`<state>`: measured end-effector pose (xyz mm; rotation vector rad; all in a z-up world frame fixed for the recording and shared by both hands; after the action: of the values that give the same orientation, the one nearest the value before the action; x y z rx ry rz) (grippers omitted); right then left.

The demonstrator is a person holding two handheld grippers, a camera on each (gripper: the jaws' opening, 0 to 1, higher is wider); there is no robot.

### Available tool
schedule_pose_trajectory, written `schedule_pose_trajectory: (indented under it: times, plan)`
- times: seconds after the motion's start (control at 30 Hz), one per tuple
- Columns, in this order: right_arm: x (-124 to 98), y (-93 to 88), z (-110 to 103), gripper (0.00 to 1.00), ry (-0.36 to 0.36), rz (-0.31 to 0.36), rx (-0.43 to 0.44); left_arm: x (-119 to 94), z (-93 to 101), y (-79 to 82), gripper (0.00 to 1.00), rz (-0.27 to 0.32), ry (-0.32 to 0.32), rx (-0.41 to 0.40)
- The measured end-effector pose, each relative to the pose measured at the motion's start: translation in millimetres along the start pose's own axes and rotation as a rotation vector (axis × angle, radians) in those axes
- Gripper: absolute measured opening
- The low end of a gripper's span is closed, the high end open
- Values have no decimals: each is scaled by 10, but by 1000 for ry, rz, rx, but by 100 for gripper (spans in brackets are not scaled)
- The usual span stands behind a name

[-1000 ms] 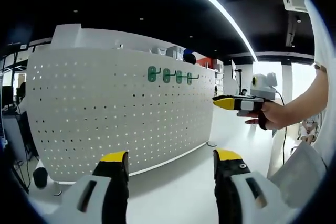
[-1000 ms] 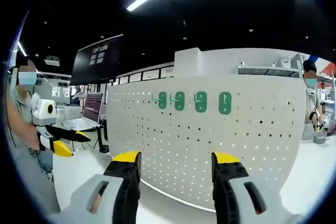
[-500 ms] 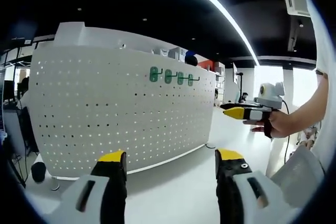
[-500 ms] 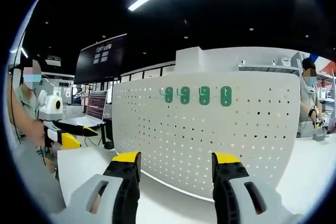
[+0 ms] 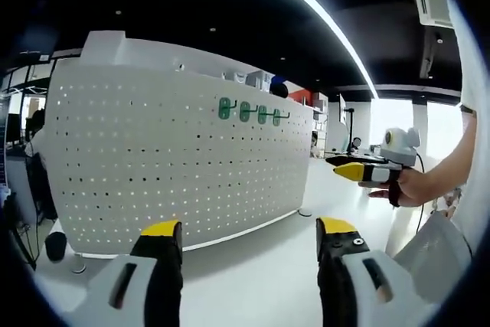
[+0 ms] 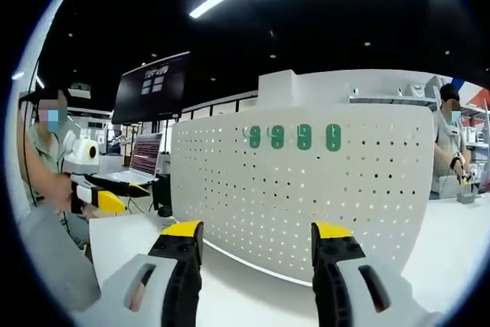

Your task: Insert the hook assembly into the mounting plate slot until the hook locks in place.

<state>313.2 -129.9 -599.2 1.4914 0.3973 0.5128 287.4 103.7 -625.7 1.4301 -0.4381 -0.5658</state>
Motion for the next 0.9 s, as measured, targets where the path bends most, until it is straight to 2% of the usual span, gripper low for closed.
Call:
schedule_pose_trajectory:
  times: [0.6, 0.73, 0.9]
  plan:
    - [-262, -185, -71, 58, -2, -38, 26, -192, -59, -46, 78, 9, 28, -10]
    - [-313, -183, -60, 57, -14, -39, 33, -236, -64, -18, 81, 39, 31, -49]
    - [-356, -191, -62, 57, -22, -36, 49, -251, -92, -14, 82, 48, 43, -49]
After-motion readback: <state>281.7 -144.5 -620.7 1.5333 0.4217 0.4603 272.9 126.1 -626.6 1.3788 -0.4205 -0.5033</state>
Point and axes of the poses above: the point that each gripper's makers call its tool centre point, and the gripper's own axes: x roughly forward along the fingers, z roughly to its right, y roughly out of its top, the point moved 2 cm from there along -x, roughly backward along the fingers, and after that the axes turned 2 degrees about z, right-handed, at the moved point
